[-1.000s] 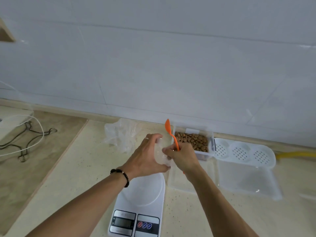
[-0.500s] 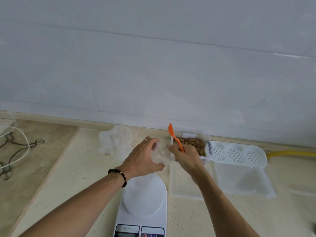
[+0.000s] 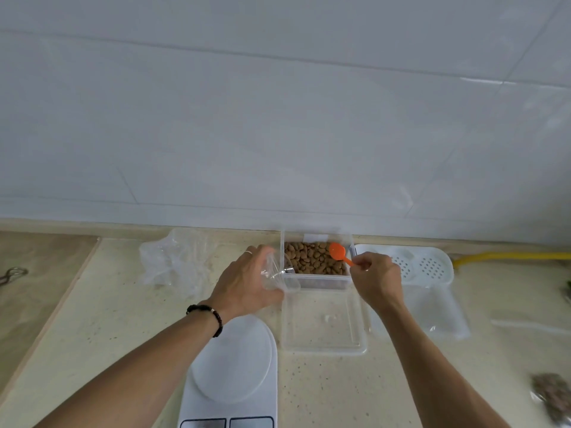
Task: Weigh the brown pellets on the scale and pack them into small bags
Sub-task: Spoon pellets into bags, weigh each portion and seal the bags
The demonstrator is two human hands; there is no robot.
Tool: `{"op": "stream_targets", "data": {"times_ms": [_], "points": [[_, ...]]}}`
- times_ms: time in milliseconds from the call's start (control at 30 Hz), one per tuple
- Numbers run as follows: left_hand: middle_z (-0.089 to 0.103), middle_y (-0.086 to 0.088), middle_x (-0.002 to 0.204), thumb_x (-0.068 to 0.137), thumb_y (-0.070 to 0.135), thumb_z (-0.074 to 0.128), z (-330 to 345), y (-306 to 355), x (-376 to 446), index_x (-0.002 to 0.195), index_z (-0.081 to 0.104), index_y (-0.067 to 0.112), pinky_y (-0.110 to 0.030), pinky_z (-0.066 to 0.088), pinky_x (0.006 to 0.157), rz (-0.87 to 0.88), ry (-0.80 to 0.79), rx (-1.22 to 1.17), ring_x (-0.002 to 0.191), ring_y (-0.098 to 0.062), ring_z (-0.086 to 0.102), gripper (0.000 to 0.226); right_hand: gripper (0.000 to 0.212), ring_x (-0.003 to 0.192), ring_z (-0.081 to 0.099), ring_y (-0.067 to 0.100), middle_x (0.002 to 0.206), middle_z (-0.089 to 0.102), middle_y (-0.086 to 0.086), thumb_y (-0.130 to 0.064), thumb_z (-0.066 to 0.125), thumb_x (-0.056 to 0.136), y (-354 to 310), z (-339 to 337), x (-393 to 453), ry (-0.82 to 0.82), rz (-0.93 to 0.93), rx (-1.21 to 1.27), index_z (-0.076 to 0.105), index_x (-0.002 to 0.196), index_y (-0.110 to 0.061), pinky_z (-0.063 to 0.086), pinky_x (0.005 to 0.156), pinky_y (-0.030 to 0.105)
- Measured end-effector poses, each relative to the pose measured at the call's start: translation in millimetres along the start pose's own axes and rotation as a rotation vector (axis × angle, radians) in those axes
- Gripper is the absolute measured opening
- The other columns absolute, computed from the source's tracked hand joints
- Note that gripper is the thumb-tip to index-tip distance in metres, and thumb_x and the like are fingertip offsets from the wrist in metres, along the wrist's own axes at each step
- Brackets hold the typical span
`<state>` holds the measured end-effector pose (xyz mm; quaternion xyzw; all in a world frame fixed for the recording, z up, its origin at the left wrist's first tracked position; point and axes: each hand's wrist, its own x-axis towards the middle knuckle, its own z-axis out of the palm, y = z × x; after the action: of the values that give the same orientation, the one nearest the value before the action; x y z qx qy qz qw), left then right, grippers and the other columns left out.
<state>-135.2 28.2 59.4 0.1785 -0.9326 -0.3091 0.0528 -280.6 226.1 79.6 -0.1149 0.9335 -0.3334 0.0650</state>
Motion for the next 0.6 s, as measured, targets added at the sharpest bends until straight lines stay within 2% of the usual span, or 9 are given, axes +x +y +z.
{"op": "stream_targets", "data": {"times_ms": [200, 267, 333, 433, 600], "points": [[0.046, 0.009, 0.101, 0.067, 0.045, 0.077, 3, -4, 1, 0.124, 0.037, 0.03, -0.024, 0.045, 0.07, -0.025, 0.028, 0.005, 0.093, -0.012, 0.052, 0.071, 0.026, 0.053, 0.058, 0.019, 0.072, 0.07, 0.005, -0.003, 0.055, 0.086, 9, 13, 14, -0.065, -0.116, -0.16, 0.078, 0.09, -0.015, 0.049, 0.051, 0.026], [0.045, 0.01, 0.1, 0.067, 0.045, 0.077, 2, -5, 0, 0.125, 0.037, 0.03, -0.022, 0.042, 0.071, -0.038, 0.034, 0.0, 0.093, -0.011, 0.051, 0.072, 0.027, 0.052, 0.056, 0.011, 0.073, 0.069, 0.0, -0.002, 0.056, 0.088, 9, 19, 15, -0.17, -0.172, -0.106, 0.078, 0.095, -0.016, 0.043, 0.048, 0.017], [0.044, 0.011, 0.099, 0.067, 0.045, 0.077, 1, -6, -1, 0.126, 0.037, 0.031, -0.023, 0.044, 0.072, -0.055, 0.037, 0.004, 0.093, -0.01, 0.051, 0.072, 0.027, 0.059, 0.056, 0.004, 0.08, 0.07, -0.003, -0.001, 0.056, 0.088, 8, 23, 14, -0.255, -0.181, -0.023, 0.078, 0.096, -0.014, 0.039, 0.051, 0.007], [0.045, 0.011, 0.099, 0.065, 0.048, 0.075, 0, -6, -1, 0.126, 0.038, 0.031, -0.028, 0.048, 0.076, -0.084, 0.039, 0.01, 0.095, -0.012, 0.053, 0.073, 0.026, 0.058, 0.052, 0.004, 0.08, 0.069, -0.004, 0.001, 0.056, 0.087, 7, 27, 17, -0.292, -0.064, 0.146, 0.077, 0.097, -0.011, 0.039, 0.052, 0.01], [0.046, 0.008, 0.102, 0.065, 0.048, 0.075, -1, -2, 2, 0.127, 0.038, 0.03, -0.026, 0.045, 0.075, -0.095, 0.045, 0.049, 0.095, -0.014, 0.052, 0.074, 0.022, 0.046, 0.038, 0.011, 0.052, 0.055, -0.005, 0.004, 0.057, 0.087, 10, 25, 21, -0.343, 0.14, 0.418, 0.076, 0.09, -0.007, 0.032, 0.042, 0.017]]}}
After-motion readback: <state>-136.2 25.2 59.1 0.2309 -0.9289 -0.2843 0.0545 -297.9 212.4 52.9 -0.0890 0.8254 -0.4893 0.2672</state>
